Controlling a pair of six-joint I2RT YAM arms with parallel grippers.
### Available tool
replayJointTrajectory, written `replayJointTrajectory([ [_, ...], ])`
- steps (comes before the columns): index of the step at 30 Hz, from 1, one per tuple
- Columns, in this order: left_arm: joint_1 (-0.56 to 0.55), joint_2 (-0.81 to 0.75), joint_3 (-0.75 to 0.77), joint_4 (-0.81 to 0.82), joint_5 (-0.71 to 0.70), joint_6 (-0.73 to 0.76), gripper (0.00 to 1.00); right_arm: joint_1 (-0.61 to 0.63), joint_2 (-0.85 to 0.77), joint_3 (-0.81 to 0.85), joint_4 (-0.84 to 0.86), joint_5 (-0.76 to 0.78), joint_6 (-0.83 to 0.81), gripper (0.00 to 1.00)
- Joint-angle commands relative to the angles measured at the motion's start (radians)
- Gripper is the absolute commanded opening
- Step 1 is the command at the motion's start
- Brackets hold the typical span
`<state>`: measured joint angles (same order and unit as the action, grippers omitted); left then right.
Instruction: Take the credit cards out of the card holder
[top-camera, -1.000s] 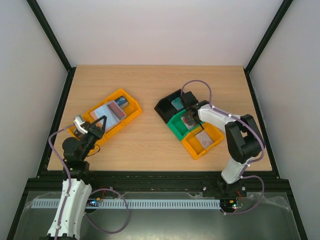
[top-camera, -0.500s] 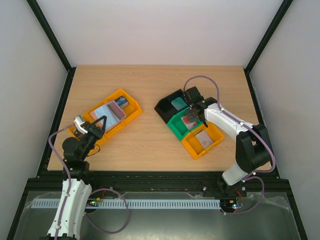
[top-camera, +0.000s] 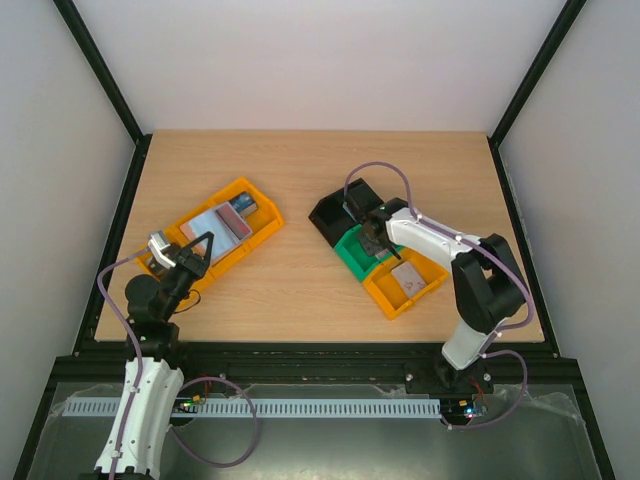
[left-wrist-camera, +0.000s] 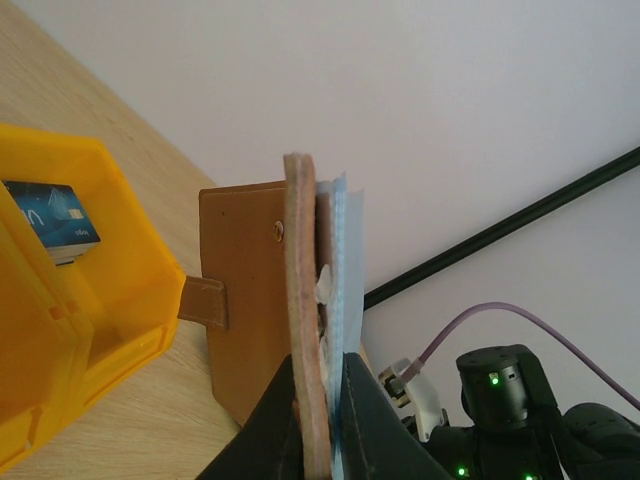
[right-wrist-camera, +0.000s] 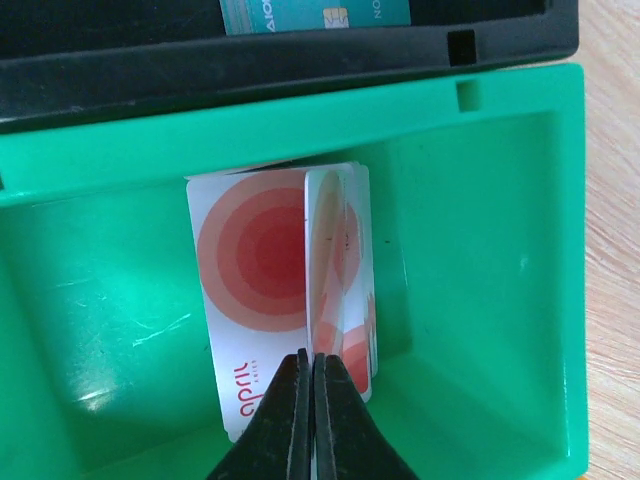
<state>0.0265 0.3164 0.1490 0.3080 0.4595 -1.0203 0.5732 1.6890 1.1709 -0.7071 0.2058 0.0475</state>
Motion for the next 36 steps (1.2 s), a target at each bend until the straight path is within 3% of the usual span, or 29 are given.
replayJointTrajectory([
  [1, -0.004, -0.014, -0.009, 0.043, 0.0, 0.003, 0.02, 0.025, 0.036, 0.04, -0.043, 0.095, 0.005, 0.02],
  [9, -0.003, -0.017, -0.012, 0.042, -0.001, 0.003, 0.02, 0.043, 0.074, 0.034, -0.052, 0.087, -0.016, 0.03],
  [19, -0.004, -0.017, -0.012, 0.042, -0.002, 0.003, 0.02, 0.052, 0.072, 0.049, -0.062, 0.067, -0.023, 0.25],
  [23, -0.004, -0.02, -0.013, 0.041, -0.002, 0.003, 0.02, 0.053, 0.057, 0.068, -0.071, 0.033, -0.022, 0.29],
  [29, -0.004, -0.024, -0.016, 0.039, -0.003, 0.005, 0.02, 0.051, -0.047, 0.07, 0.024, -0.195, 0.005, 0.27],
  [36, -0.004, -0.035, -0.017, 0.033, -0.003, 0.007, 0.02, -0.001, -0.039, 0.004, 0.087, -0.354, 0.103, 0.02],
])
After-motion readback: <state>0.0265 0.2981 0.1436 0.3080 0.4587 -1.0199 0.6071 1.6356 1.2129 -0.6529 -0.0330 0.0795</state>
